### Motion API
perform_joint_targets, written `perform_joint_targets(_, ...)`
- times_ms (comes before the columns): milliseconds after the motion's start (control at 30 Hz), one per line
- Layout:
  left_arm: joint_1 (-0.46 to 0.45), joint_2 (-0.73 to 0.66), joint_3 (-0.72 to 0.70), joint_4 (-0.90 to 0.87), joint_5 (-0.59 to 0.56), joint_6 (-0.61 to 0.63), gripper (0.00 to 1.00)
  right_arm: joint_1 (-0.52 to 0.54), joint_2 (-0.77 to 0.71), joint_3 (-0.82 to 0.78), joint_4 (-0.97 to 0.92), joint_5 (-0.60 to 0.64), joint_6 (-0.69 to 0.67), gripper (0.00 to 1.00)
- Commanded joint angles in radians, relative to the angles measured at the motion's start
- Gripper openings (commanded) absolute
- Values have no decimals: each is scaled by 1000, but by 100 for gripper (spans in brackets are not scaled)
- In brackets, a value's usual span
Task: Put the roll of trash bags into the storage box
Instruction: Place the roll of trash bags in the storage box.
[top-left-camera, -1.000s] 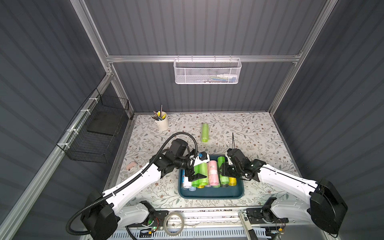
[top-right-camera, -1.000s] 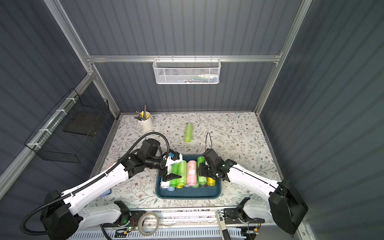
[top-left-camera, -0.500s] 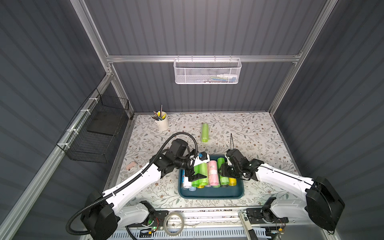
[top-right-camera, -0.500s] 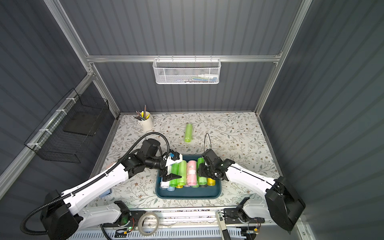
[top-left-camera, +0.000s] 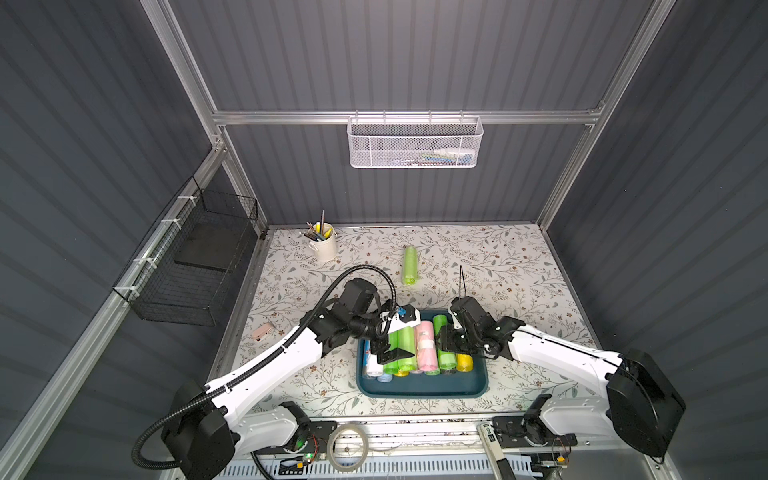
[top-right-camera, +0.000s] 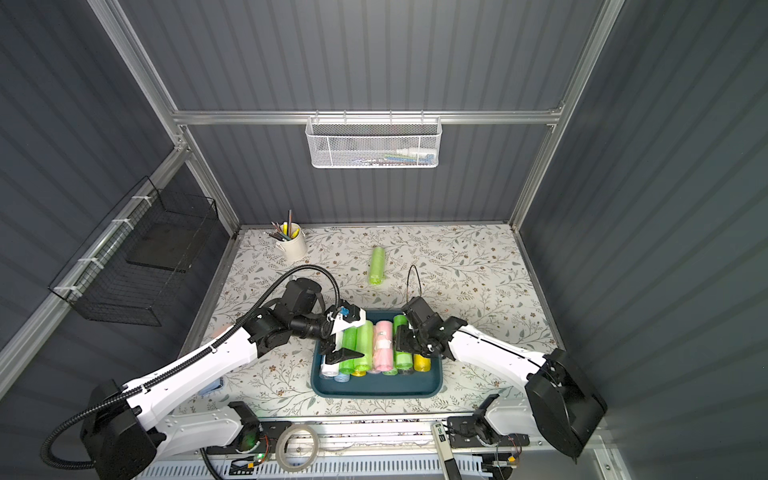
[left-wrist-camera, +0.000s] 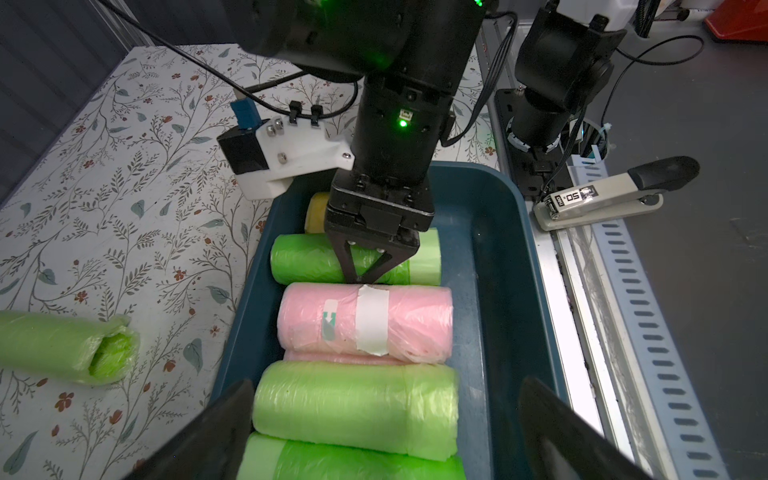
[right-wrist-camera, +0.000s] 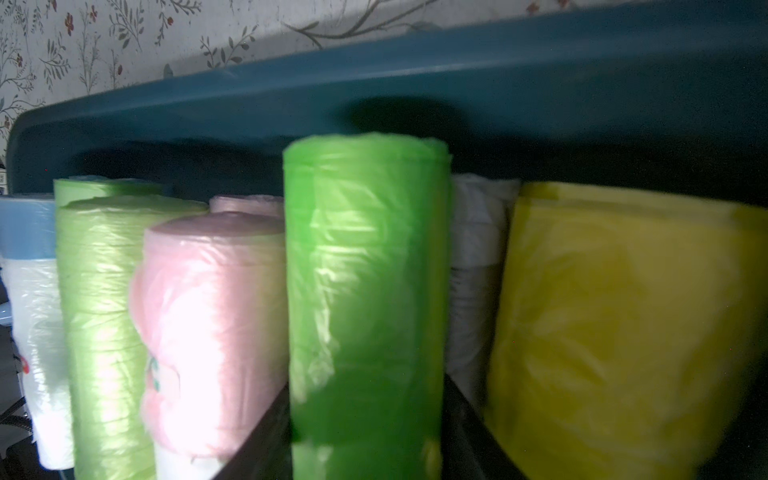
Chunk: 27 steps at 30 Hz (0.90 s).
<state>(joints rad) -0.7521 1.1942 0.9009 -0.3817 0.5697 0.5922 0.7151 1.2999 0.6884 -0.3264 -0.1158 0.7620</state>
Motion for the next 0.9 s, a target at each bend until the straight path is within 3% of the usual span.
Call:
perform_joint_targets(0, -6, -2, 23, -20, 18, 11, 100, 2, 9, 19, 11, -1, -3, 50)
perform_joint_targets(267, -5, -1, 26, -19, 21, 11, 100, 3, -18, 16, -2, 21, -6, 56)
perform_joint_targets(867, -6, -2, 27, -22, 21, 11, 100, 1, -105, 22, -51, 48, -19, 55)
